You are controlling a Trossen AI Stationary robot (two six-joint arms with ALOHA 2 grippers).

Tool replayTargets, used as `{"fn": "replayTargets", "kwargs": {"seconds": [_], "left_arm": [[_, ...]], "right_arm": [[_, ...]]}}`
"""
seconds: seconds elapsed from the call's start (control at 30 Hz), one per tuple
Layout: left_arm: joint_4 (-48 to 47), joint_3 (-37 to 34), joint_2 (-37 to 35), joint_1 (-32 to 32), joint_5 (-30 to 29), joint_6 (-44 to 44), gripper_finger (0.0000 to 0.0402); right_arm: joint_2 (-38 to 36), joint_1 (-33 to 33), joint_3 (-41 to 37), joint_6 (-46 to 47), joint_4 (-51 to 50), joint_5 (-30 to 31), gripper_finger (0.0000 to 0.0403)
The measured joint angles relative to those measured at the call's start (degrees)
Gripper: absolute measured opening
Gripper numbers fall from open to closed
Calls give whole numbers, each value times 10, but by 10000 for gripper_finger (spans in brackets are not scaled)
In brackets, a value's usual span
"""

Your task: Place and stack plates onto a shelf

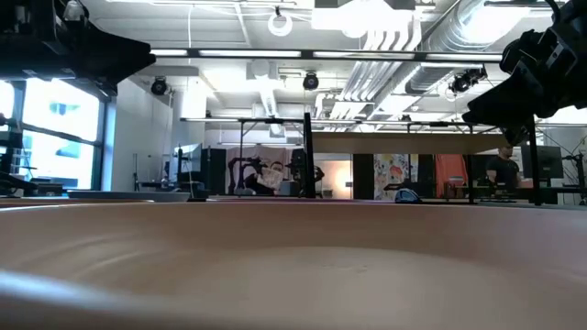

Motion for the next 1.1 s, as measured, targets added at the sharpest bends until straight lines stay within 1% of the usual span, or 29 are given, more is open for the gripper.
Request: {"fn": "replayTargets", "kwargs": {"seconds": [0.13, 0.3, 0.37, 0.63, 0.83, 0.97, 1.1], "left_arm": [[6, 0, 0, 0, -11, -11, 126], [36, 0, 0, 0, -12, -81, 126], [49, 0, 0, 0, -13, -97, 126], [108, 0, 0, 0, -15, -108, 126], [189, 0, 0, 0, -16, -130, 126], [223, 0, 0, 0, -16, -124, 126], [249, 0, 0, 0, -16, -114, 126]], "right_arm": [[0, 0, 0, 0, 0, 0, 103], [0, 0, 0, -2, 0, 0, 103], [0, 0, 0, -5, 0, 0, 103], [0, 0, 0, 0, 0, 0, 103], [0, 0, 0, 62, 0, 0, 103], [0, 0, 0, 63, 0, 0, 103], [0, 0, 0, 92, 0, 0, 103]]}}
